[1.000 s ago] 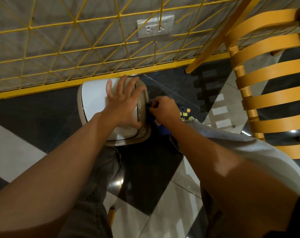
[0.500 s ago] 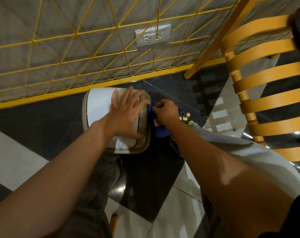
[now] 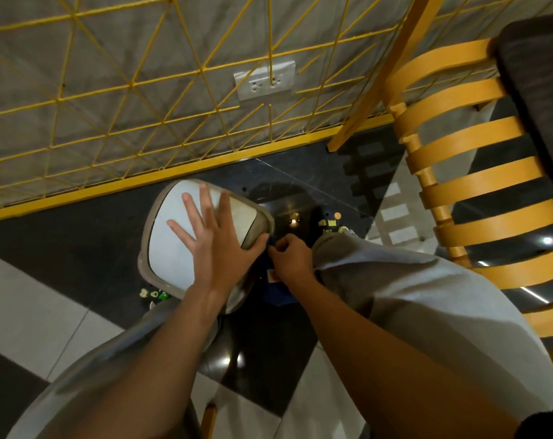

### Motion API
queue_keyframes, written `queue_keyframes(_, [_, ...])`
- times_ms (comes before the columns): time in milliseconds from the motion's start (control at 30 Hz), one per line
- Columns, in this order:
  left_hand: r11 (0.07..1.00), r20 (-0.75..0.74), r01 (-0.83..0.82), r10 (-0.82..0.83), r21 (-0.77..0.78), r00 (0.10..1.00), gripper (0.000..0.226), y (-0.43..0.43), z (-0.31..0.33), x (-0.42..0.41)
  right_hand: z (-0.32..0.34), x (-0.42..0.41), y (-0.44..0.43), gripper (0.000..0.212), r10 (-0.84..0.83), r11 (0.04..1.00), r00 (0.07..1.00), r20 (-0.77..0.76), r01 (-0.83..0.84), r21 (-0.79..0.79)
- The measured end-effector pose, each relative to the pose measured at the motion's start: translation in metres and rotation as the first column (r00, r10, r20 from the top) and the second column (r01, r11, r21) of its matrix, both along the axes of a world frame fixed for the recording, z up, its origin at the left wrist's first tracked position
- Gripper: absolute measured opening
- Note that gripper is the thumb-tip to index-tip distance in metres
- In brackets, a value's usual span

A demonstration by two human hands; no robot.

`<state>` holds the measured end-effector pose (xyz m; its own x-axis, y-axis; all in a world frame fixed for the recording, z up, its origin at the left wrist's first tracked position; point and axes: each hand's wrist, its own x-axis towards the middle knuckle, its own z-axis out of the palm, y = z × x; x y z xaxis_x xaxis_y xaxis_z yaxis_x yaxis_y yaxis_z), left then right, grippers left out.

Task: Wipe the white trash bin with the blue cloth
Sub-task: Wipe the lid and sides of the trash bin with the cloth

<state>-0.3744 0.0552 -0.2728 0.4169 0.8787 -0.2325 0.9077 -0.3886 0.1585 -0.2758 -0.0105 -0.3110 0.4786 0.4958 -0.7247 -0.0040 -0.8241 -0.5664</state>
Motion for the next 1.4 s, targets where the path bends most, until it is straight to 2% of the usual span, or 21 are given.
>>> queue_keyframes(200, [1.000, 0.061, -0.008, 0.007, 0.013, 0.998, 0.090, 0.004, -0.005, -0.001, 0.005, 0.010, 0.013, 0.030, 0.095, 0.993, 0.986, 0.134, -0.104, 0.059])
queue_keyframes(300, [1.000, 0.062, -0.010, 0.010, 0.000, 0.998, 0.088, 0.008, -0.004, 0.000, 0.008, 0.018, 0.023, 0.017, 0.182, 0.979, 0.962, 0.205, -0.196, 0.053])
queue_keyframes(433, [1.000, 0.066, -0.003, 0.003, -0.004, 0.998, 0.086, 0.009, -0.003, 0.000, 0.013, 0.036, 0.045, 0.018, 0.309, 0.947, 0.913, 0.268, -0.320, -0.003])
queue_keyframes(533, [1.000, 0.074, 0.000, 0.001, -0.018, 0.997, 0.087, 0.009, -0.002, 0.002, 0.019, 0.056, 0.073, 0.012, 0.550, 0.830, 0.784, 0.288, -0.553, -0.081])
queue_keyframes(600, [0.999, 0.065, -0.001, 0.003, -0.034, 0.998, 0.087, 0.009, -0.001, 0.002, 0.025, 0.062, 0.089, 0.026, 0.704, 0.704, 0.656, 0.271, -0.694, -0.151])
queue_keyframes(633, [0.999, 0.069, 0.005, -0.002, -0.037, 0.998, 0.087, 0.010, 0.000, 0.002, 0.027, 0.062, 0.092, 0.034, 0.736, 0.671, 0.622, 0.267, -0.722, -0.168])
queue_keyframes(700, [0.998, 0.078, 0.047, -0.043, -0.045, 0.996, 0.089, 0.014, 0.002, -0.003, 0.029, 0.060, 0.088, 0.039, 0.741, 0.666, 0.618, 0.263, -0.726, -0.169])
queue_keyframes(800, [0.967, 0.020, 0.239, -0.238, -0.090, 0.971, 0.096, 0.029, 0.006, -0.018, 0.023, 0.050, 0.060, 0.016, 0.623, 0.782, 0.770, 0.136, -0.618, -0.080])
queue_keyframes(900, [0.907, -0.034, 0.399, -0.406, -0.132, 0.913, 0.107, 0.048, 0.010, -0.038, 0.016, 0.027, 0.031, 0.023, 0.459, 0.888, 0.887, -0.054, -0.460, -0.017])
queue_keyframes(1033, [0.867, -0.058, 0.469, -0.483, -0.169, 0.874, 0.116, 0.054, 0.013, -0.052, 0.008, 0.004, 0.011, 0.024, 0.237, 0.969, 0.947, -0.219, -0.247, -0.020])
queue_keyframes(1200, [0.781, -0.115, 0.609, -0.623, -0.141, 0.773, 0.105, 0.056, 0.013, -0.070, 0.012, 0.014, 0.006, 0.023, -0.020, 0.999, 0.932, -0.362, 0.004, -0.045])
queue_keyframes(1267, [0.765, -0.110, 0.625, -0.642, -0.154, 0.759, 0.106, 0.055, 0.013, -0.079, 0.015, 0.021, 0.009, 0.024, -0.114, 0.993, 0.909, -0.401, 0.109, -0.038])
queue_keyframes(1333, [0.794, -0.074, 0.594, -0.605, -0.129, 0.793, 0.110, 0.052, 0.016, -0.081, 0.018, 0.025, 0.012, 0.026, -0.207, 0.976, 0.869, -0.449, 0.212, -0.039])
queue_keyframes(1400, [0.851, 0.050, 0.516, -0.514, -0.099, 0.856, 0.105, 0.043, 0.025, -0.071, 0.021, 0.023, 0.015, 0.024, -0.294, 0.949, 0.818, -0.495, 0.311, -0.051])
